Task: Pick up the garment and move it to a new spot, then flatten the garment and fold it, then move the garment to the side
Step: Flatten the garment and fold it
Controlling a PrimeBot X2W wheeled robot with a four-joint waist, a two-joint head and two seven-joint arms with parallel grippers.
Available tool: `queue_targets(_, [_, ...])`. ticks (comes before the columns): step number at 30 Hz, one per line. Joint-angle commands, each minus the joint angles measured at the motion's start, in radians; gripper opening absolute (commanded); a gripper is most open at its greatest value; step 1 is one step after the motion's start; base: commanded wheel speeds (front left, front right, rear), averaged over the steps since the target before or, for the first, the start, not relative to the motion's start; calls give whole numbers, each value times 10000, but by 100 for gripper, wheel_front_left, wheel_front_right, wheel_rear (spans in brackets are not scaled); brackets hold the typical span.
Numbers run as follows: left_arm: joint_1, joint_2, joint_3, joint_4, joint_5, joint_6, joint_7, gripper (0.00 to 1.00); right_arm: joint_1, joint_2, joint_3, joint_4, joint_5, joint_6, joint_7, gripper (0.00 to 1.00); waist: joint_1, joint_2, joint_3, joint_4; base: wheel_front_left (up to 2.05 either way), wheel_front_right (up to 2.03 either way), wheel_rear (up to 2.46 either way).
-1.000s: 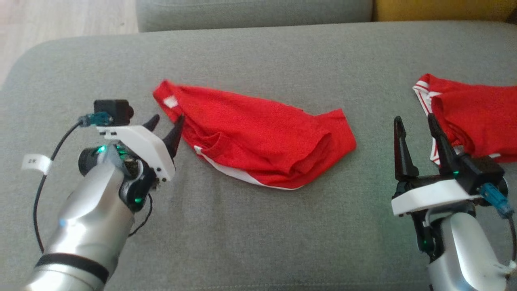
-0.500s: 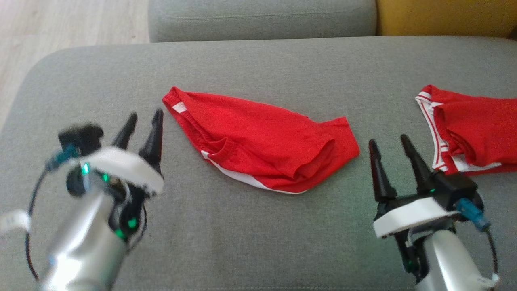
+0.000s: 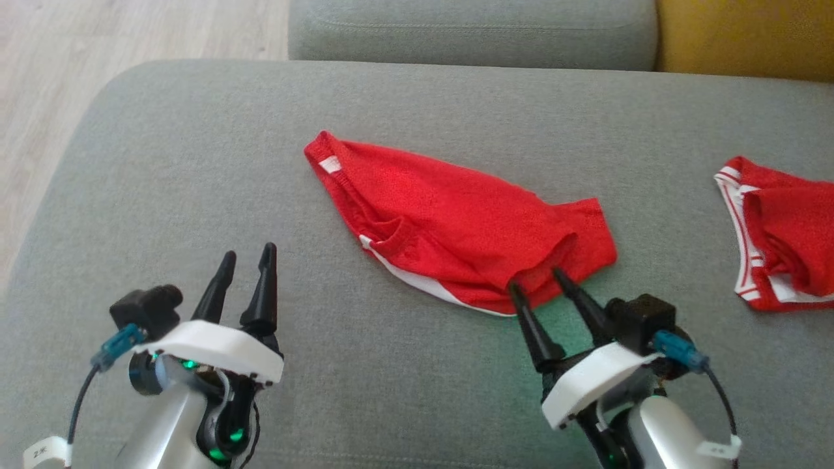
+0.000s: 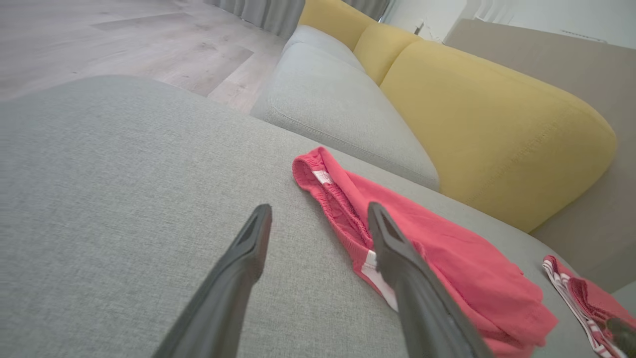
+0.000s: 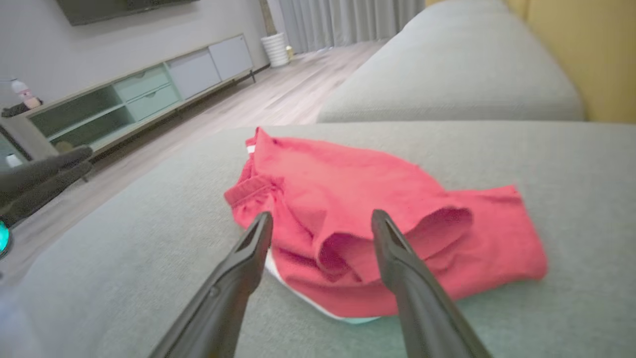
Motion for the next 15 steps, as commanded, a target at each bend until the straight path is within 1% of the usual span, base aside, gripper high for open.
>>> queue_targets(1, [-311, 73, 537, -367, 123, 7, -122, 100, -236, -20, 308, -231, 223, 33, 196, 100, 0, 0, 78, 140, 0, 0, 0])
queue_targets(9, [-313, -231, 575, -194, 423, -183, -123, 100, -722, -76, 515, 496, 785, 33, 978, 100, 0, 0, 385, 564, 0, 0, 0])
queue_targets(15, [-467, -417, 627, -53, 609, -272, -123, 100, -1185, -141, 459, 901, 1104, 33, 907, 100, 0, 0, 673, 803, 0, 0, 0])
